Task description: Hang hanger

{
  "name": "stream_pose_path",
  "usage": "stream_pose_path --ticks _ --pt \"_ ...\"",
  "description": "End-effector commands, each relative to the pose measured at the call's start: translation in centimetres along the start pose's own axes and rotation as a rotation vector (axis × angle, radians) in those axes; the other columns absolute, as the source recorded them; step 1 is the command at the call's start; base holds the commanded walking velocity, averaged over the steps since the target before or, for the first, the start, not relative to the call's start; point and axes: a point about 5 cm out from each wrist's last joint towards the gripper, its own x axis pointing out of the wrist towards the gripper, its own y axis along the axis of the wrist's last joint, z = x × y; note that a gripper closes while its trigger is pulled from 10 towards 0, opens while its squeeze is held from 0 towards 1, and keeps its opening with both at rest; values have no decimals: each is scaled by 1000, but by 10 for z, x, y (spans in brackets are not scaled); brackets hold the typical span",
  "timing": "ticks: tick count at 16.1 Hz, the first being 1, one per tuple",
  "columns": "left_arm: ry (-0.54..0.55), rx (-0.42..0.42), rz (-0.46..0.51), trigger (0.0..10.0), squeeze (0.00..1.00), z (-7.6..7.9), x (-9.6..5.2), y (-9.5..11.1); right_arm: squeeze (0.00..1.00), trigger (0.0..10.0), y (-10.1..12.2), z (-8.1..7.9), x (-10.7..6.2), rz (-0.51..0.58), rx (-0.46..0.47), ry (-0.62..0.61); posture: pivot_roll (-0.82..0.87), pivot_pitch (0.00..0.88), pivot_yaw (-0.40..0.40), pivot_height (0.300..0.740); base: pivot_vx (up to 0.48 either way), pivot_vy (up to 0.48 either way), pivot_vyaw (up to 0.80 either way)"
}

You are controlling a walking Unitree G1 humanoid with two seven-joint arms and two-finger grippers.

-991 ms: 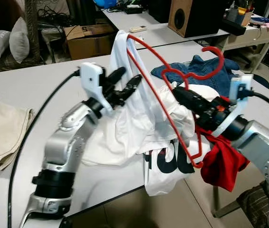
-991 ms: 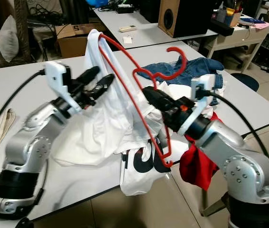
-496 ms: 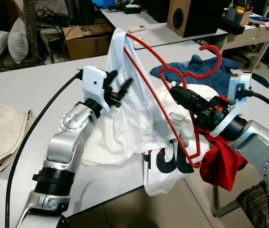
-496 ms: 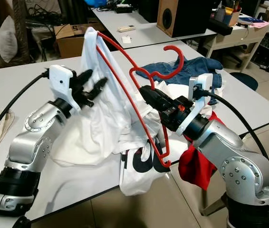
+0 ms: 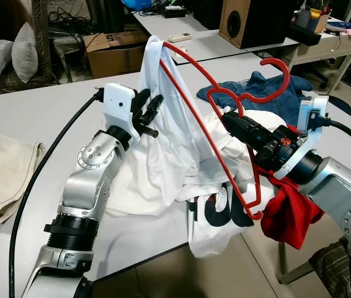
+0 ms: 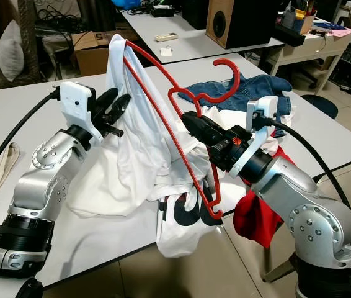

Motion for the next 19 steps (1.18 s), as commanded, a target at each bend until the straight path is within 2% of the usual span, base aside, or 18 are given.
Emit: stream_pose_path --ticks 1,5,7,11,12,13,14,15,17,18,19 --pt "7 -5 -4 0 0 -3 1 0 0 10000 6 -7 0 23 -17 37 -56 4 51 740 0 0 0" --pt "41 -31 -15 0 0 -10 -1 -4 0 10000 6 -7 -1 24 -17 37 -57 3 51 740 0 0 0" --pt "67 -59 -1 0 0 -22 -5 -1 0 10000 4 -7 -3 13 -21 28 -57 1 52 740 0 0 0" --pt "107 12 11 0 0 -59 -22 15 0 10000 -6 2 -17 -46 -47 -62 -54 0 51 740 0 0 0" --pt "109 23 13 0 0 -62 -24 18 0 10000 -8 2 -19 -57 -51 -70 -54 0 51 740 0 0 0" --pt "56 35 21 0 0 -66 -27 26 0 10000 -14 4 -26 -126 -86 -98 -52 0 51 740 0 0 0" --pt "-70 64 -14 0 0 -64 -29 32 0 10000 -21 7 -33 -188 -113 -132 -51 0 49 740 0 0 0" --pt "-132 88 -40 0 0 -62 -31 35 0 10000 -23 9 -36 -209 -125 -154 -47 0 52 740 0 0 0" --pt "-142 85 -37 0 0 -66 -29 44 0 10000 -26 9 -40 -239 -149 -163 -41 0 58 740 0 0 0" --pt "-163 48 -15 0 0 -64 -23 53 0 10000 -28 4 -43 -268 -168 -139 -39 0 64 740 0 0 0" --pt "-186 32 -26 0 0 -59 -19 53 0 10000 -31 1 -44 -296 -182 -116 -39 0 68 740 0 0 0"
